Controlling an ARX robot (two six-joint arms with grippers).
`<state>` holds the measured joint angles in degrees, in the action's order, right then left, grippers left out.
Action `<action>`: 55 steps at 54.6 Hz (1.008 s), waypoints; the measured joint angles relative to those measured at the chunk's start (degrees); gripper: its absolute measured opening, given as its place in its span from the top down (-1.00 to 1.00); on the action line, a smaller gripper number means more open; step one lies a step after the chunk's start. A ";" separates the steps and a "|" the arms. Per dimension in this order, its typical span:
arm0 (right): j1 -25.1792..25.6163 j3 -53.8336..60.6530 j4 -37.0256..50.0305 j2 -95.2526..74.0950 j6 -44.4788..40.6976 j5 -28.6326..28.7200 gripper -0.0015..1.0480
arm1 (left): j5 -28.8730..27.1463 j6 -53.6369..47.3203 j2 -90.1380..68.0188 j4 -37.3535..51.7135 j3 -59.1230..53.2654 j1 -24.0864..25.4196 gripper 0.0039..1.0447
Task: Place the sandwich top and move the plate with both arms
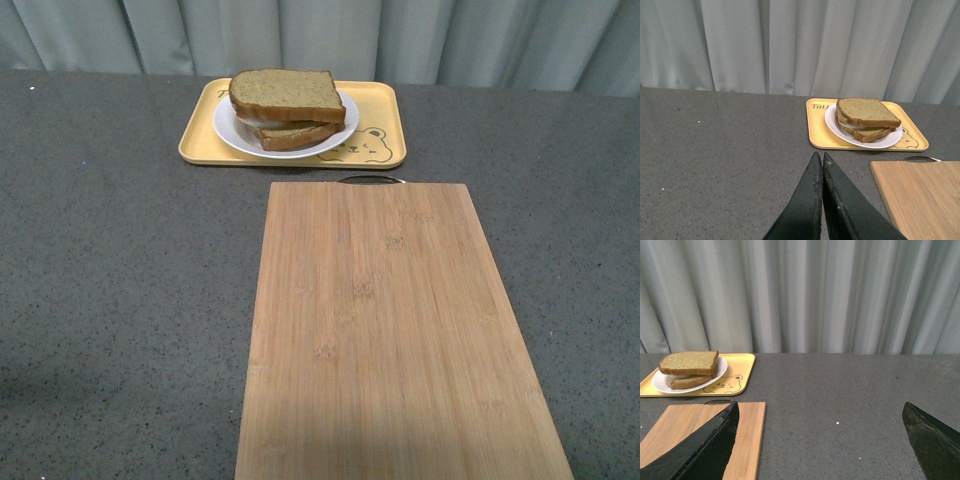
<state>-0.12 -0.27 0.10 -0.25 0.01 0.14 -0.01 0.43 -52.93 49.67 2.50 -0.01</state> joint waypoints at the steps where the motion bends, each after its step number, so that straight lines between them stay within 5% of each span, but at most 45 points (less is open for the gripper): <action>1: 0.00 0.00 0.00 -0.02 0.00 0.00 -0.82 | 0.00 0.02 0.92 -0.76 -0.17 0.00 0.93; 55: 0.00 0.02 0.00 -0.02 0.00 0.00 -0.82 | 0.00 0.00 34.71 -31.23 -1.53 0.00 0.93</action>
<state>-0.12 -0.25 0.10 -0.27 0.01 0.14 -0.01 0.43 -18.22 18.44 0.97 -0.01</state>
